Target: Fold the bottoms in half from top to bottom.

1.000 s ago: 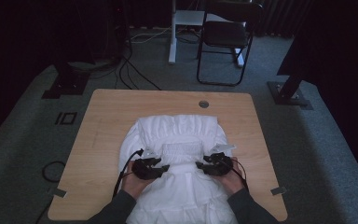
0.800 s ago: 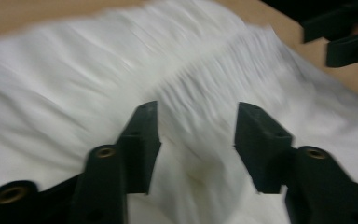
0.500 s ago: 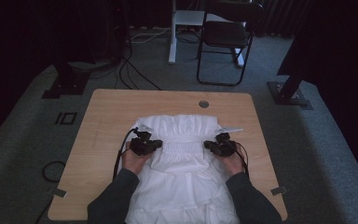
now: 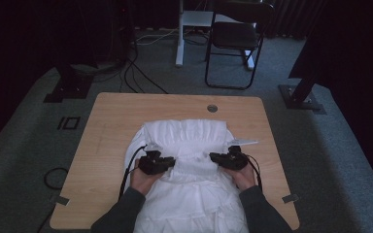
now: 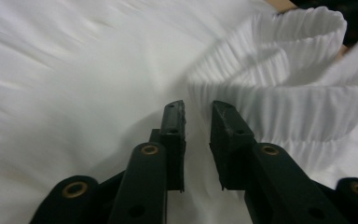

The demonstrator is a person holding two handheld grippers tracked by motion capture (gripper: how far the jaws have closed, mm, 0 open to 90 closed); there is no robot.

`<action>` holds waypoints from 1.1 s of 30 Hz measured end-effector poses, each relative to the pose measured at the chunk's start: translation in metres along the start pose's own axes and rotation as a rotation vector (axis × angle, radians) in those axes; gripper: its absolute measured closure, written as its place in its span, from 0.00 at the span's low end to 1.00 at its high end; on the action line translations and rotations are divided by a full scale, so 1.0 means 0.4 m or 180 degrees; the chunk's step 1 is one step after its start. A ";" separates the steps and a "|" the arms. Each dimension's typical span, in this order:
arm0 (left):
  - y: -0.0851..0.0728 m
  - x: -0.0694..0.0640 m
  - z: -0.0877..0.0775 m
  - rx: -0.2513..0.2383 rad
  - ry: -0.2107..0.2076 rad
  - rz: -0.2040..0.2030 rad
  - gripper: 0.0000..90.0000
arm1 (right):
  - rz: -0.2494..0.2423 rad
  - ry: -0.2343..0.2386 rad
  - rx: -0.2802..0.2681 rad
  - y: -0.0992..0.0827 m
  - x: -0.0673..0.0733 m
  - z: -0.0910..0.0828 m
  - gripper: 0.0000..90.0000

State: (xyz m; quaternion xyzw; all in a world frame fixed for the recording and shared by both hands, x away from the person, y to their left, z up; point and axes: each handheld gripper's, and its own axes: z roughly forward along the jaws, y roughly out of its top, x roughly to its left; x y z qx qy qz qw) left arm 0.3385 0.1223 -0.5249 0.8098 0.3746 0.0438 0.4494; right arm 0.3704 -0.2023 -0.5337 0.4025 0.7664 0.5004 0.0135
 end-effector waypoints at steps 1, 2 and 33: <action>-0.011 -0.008 -0.005 0.0018 -0.0066 0.0011 0.82 | -0.0044 0.0046 0.0006 -0.014 0.012 -0.012 0.84; -0.019 -0.014 -0.008 0.0037 -0.0102 0.0031 0.81 | -0.0088 0.0081 0.0011 -0.024 0.021 -0.023 0.83; -0.013 -0.030 -0.042 0.0125 0.0240 0.0455 0.67 | -0.0856 -0.0557 0.0293 -0.064 0.124 -0.042 0.58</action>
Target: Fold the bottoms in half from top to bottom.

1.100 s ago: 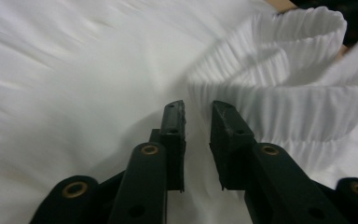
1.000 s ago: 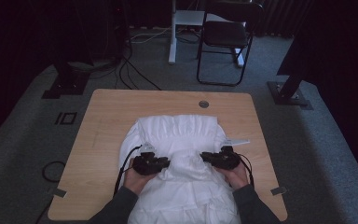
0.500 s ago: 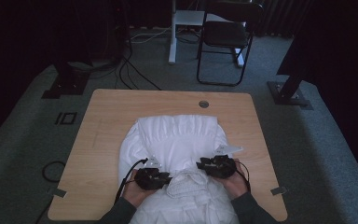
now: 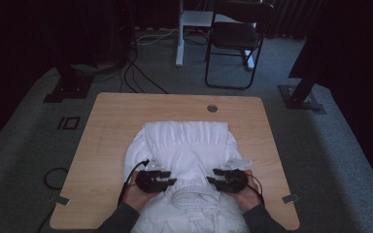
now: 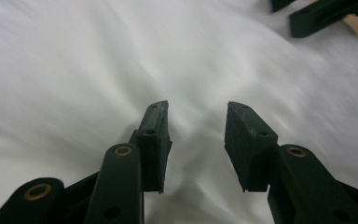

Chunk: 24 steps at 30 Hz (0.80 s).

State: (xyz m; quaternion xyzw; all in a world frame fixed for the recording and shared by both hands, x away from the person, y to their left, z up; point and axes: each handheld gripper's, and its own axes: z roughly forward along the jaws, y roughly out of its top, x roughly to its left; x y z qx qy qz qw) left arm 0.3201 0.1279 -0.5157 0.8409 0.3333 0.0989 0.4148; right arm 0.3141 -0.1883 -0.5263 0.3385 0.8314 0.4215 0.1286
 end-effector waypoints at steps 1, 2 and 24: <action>0.021 0.018 -0.001 -0.0052 0.0094 -0.0008 0.66 | 0.0024 -0.0073 -0.0077 0.019 -0.016 -0.004 0.57; 0.042 0.036 0.000 -0.0088 0.0188 -0.0034 0.66 | 0.0043 -0.0149 -0.0147 0.039 -0.034 -0.004 0.56; -0.013 0.162 0.093 0.0103 0.0443 -0.0308 0.61 | 0.0291 -0.0454 0.0165 0.031 -0.117 0.160 0.51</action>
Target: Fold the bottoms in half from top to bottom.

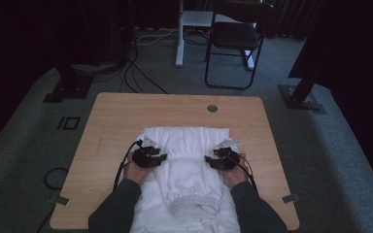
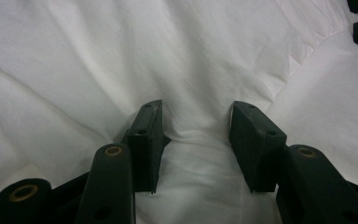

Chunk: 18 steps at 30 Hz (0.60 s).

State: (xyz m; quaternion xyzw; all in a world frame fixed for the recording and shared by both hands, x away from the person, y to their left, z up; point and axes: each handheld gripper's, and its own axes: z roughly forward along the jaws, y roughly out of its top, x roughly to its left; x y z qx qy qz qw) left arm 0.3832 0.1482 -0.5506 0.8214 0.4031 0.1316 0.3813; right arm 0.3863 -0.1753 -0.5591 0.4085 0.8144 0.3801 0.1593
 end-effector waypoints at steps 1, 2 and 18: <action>0.001 -0.005 -0.007 0.0031 -0.0001 0.0036 0.60 | -0.0018 0.0006 -0.0002 -0.006 0.005 -0.005 0.51; 0.001 -0.005 -0.007 0.0031 -0.0001 0.0036 0.60 | -0.0058 0.0018 -0.0008 -0.011 0.007 -0.008 0.51; 0.111 0.211 0.062 0.0136 0.0721 -0.0755 0.17 | 0.0003 0.0076 -0.0117 -0.022 0.002 -0.009 0.51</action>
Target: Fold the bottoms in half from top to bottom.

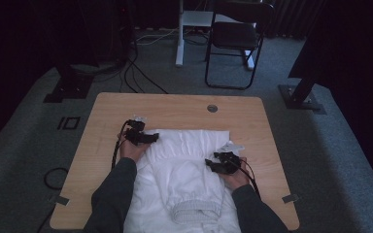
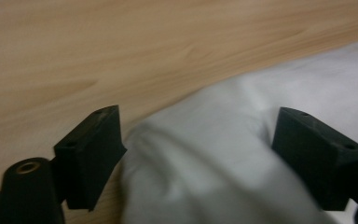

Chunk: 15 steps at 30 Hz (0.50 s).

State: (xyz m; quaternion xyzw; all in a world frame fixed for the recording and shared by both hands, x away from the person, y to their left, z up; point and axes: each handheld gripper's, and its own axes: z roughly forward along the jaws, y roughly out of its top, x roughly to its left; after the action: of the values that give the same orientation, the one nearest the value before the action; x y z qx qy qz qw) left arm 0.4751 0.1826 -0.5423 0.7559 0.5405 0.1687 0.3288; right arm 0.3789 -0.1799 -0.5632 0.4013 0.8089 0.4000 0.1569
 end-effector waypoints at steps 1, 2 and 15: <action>-0.004 0.003 0.003 -0.0010 -0.0043 -0.0035 0.17 | 0.0002 0.0005 -0.0002 0.000 -0.001 0.000 0.51; -0.006 0.003 0.003 -0.0009 -0.0017 0.0001 0.17 | 0.0000 0.0004 -0.0004 -0.001 0.000 0.000 0.51; -0.013 -0.010 -0.005 0.0017 -0.0287 0.0206 0.68 | 0.0005 -0.0017 0.0000 0.000 0.002 0.000 0.52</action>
State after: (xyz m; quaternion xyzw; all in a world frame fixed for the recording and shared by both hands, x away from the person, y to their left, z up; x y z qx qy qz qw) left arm 0.4688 0.1805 -0.5440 0.7807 0.5008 0.1436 0.3451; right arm 0.3784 -0.1792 -0.5631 0.4030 0.8082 0.3990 0.1588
